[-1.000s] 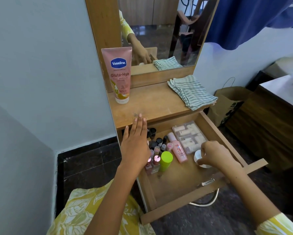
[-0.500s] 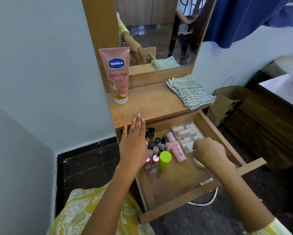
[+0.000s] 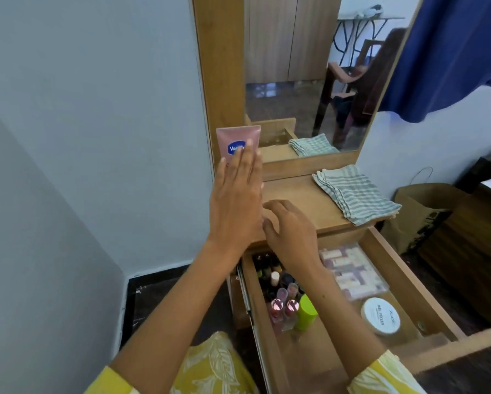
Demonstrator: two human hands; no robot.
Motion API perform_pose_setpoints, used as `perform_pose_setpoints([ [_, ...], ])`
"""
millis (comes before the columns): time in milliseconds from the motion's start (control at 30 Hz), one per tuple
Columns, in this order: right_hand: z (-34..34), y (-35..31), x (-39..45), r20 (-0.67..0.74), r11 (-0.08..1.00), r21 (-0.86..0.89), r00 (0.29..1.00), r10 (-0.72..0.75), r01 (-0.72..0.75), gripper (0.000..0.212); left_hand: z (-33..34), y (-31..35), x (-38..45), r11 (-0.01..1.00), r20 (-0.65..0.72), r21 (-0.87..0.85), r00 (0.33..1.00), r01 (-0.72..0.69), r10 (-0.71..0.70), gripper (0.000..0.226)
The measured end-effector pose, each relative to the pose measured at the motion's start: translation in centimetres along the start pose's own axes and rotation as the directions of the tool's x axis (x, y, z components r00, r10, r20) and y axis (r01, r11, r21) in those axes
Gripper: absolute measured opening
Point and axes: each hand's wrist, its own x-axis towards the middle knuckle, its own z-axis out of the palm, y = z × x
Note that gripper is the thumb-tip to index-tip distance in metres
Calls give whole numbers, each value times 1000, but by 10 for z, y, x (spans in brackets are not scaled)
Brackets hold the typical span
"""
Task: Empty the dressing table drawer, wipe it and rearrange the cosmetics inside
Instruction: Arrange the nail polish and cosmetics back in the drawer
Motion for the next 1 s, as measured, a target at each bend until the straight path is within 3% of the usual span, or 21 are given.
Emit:
perform_pose_setpoints([
  [133, 3, -3, 6, 32, 999, 24, 999, -31, 30, 27, 7, -16, 29, 988, 82, 156, 997, 3, -16, 58],
  [233, 1, 3, 3, 27, 999, 12, 999, -37, 37, 26, 8, -21, 38, 985, 99, 173, 995, -5, -12, 66],
  [300, 0, 8, 0, 12, 999, 19, 999, -40, 39, 25, 5, -20, 41, 992, 36, 126, 999, -9, 5, 61],
  [367, -3, 14, -2, -11, 999, 28, 999, -35, 36, 23, -4, -15, 44, 997, -70, 79, 997, -28, 34, 33],
  [500, -9, 19, -5, -94, 996, 91, 996, 6, 3, 19, -28, -5, 45, 994, -158, -49, 984, -97, 89, 71],
  [667, -20, 23, -13, -214, 981, 194, 975, 61, -19, 25, -34, 12, 34, 980, -205, 22, 959, -197, 197, 46],
  [733, -25, 24, -19, -250, 974, 226, 965, 81, -23, 34, -38, 22, 26, 984, -242, -64, 960, -163, 143, 33],
  [833, -34, 30, -29, -307, 975, 222, 948, 79, -10, 56, -49, 40, 15, 942, -237, -333, 971, -41, -41, 5],
  [1000, -49, 49, -46, -434, 995, 48, 899, -59, 89, 68, -55, 61, -2, 681, -3, -700, 951, 218, -308, 5],
])
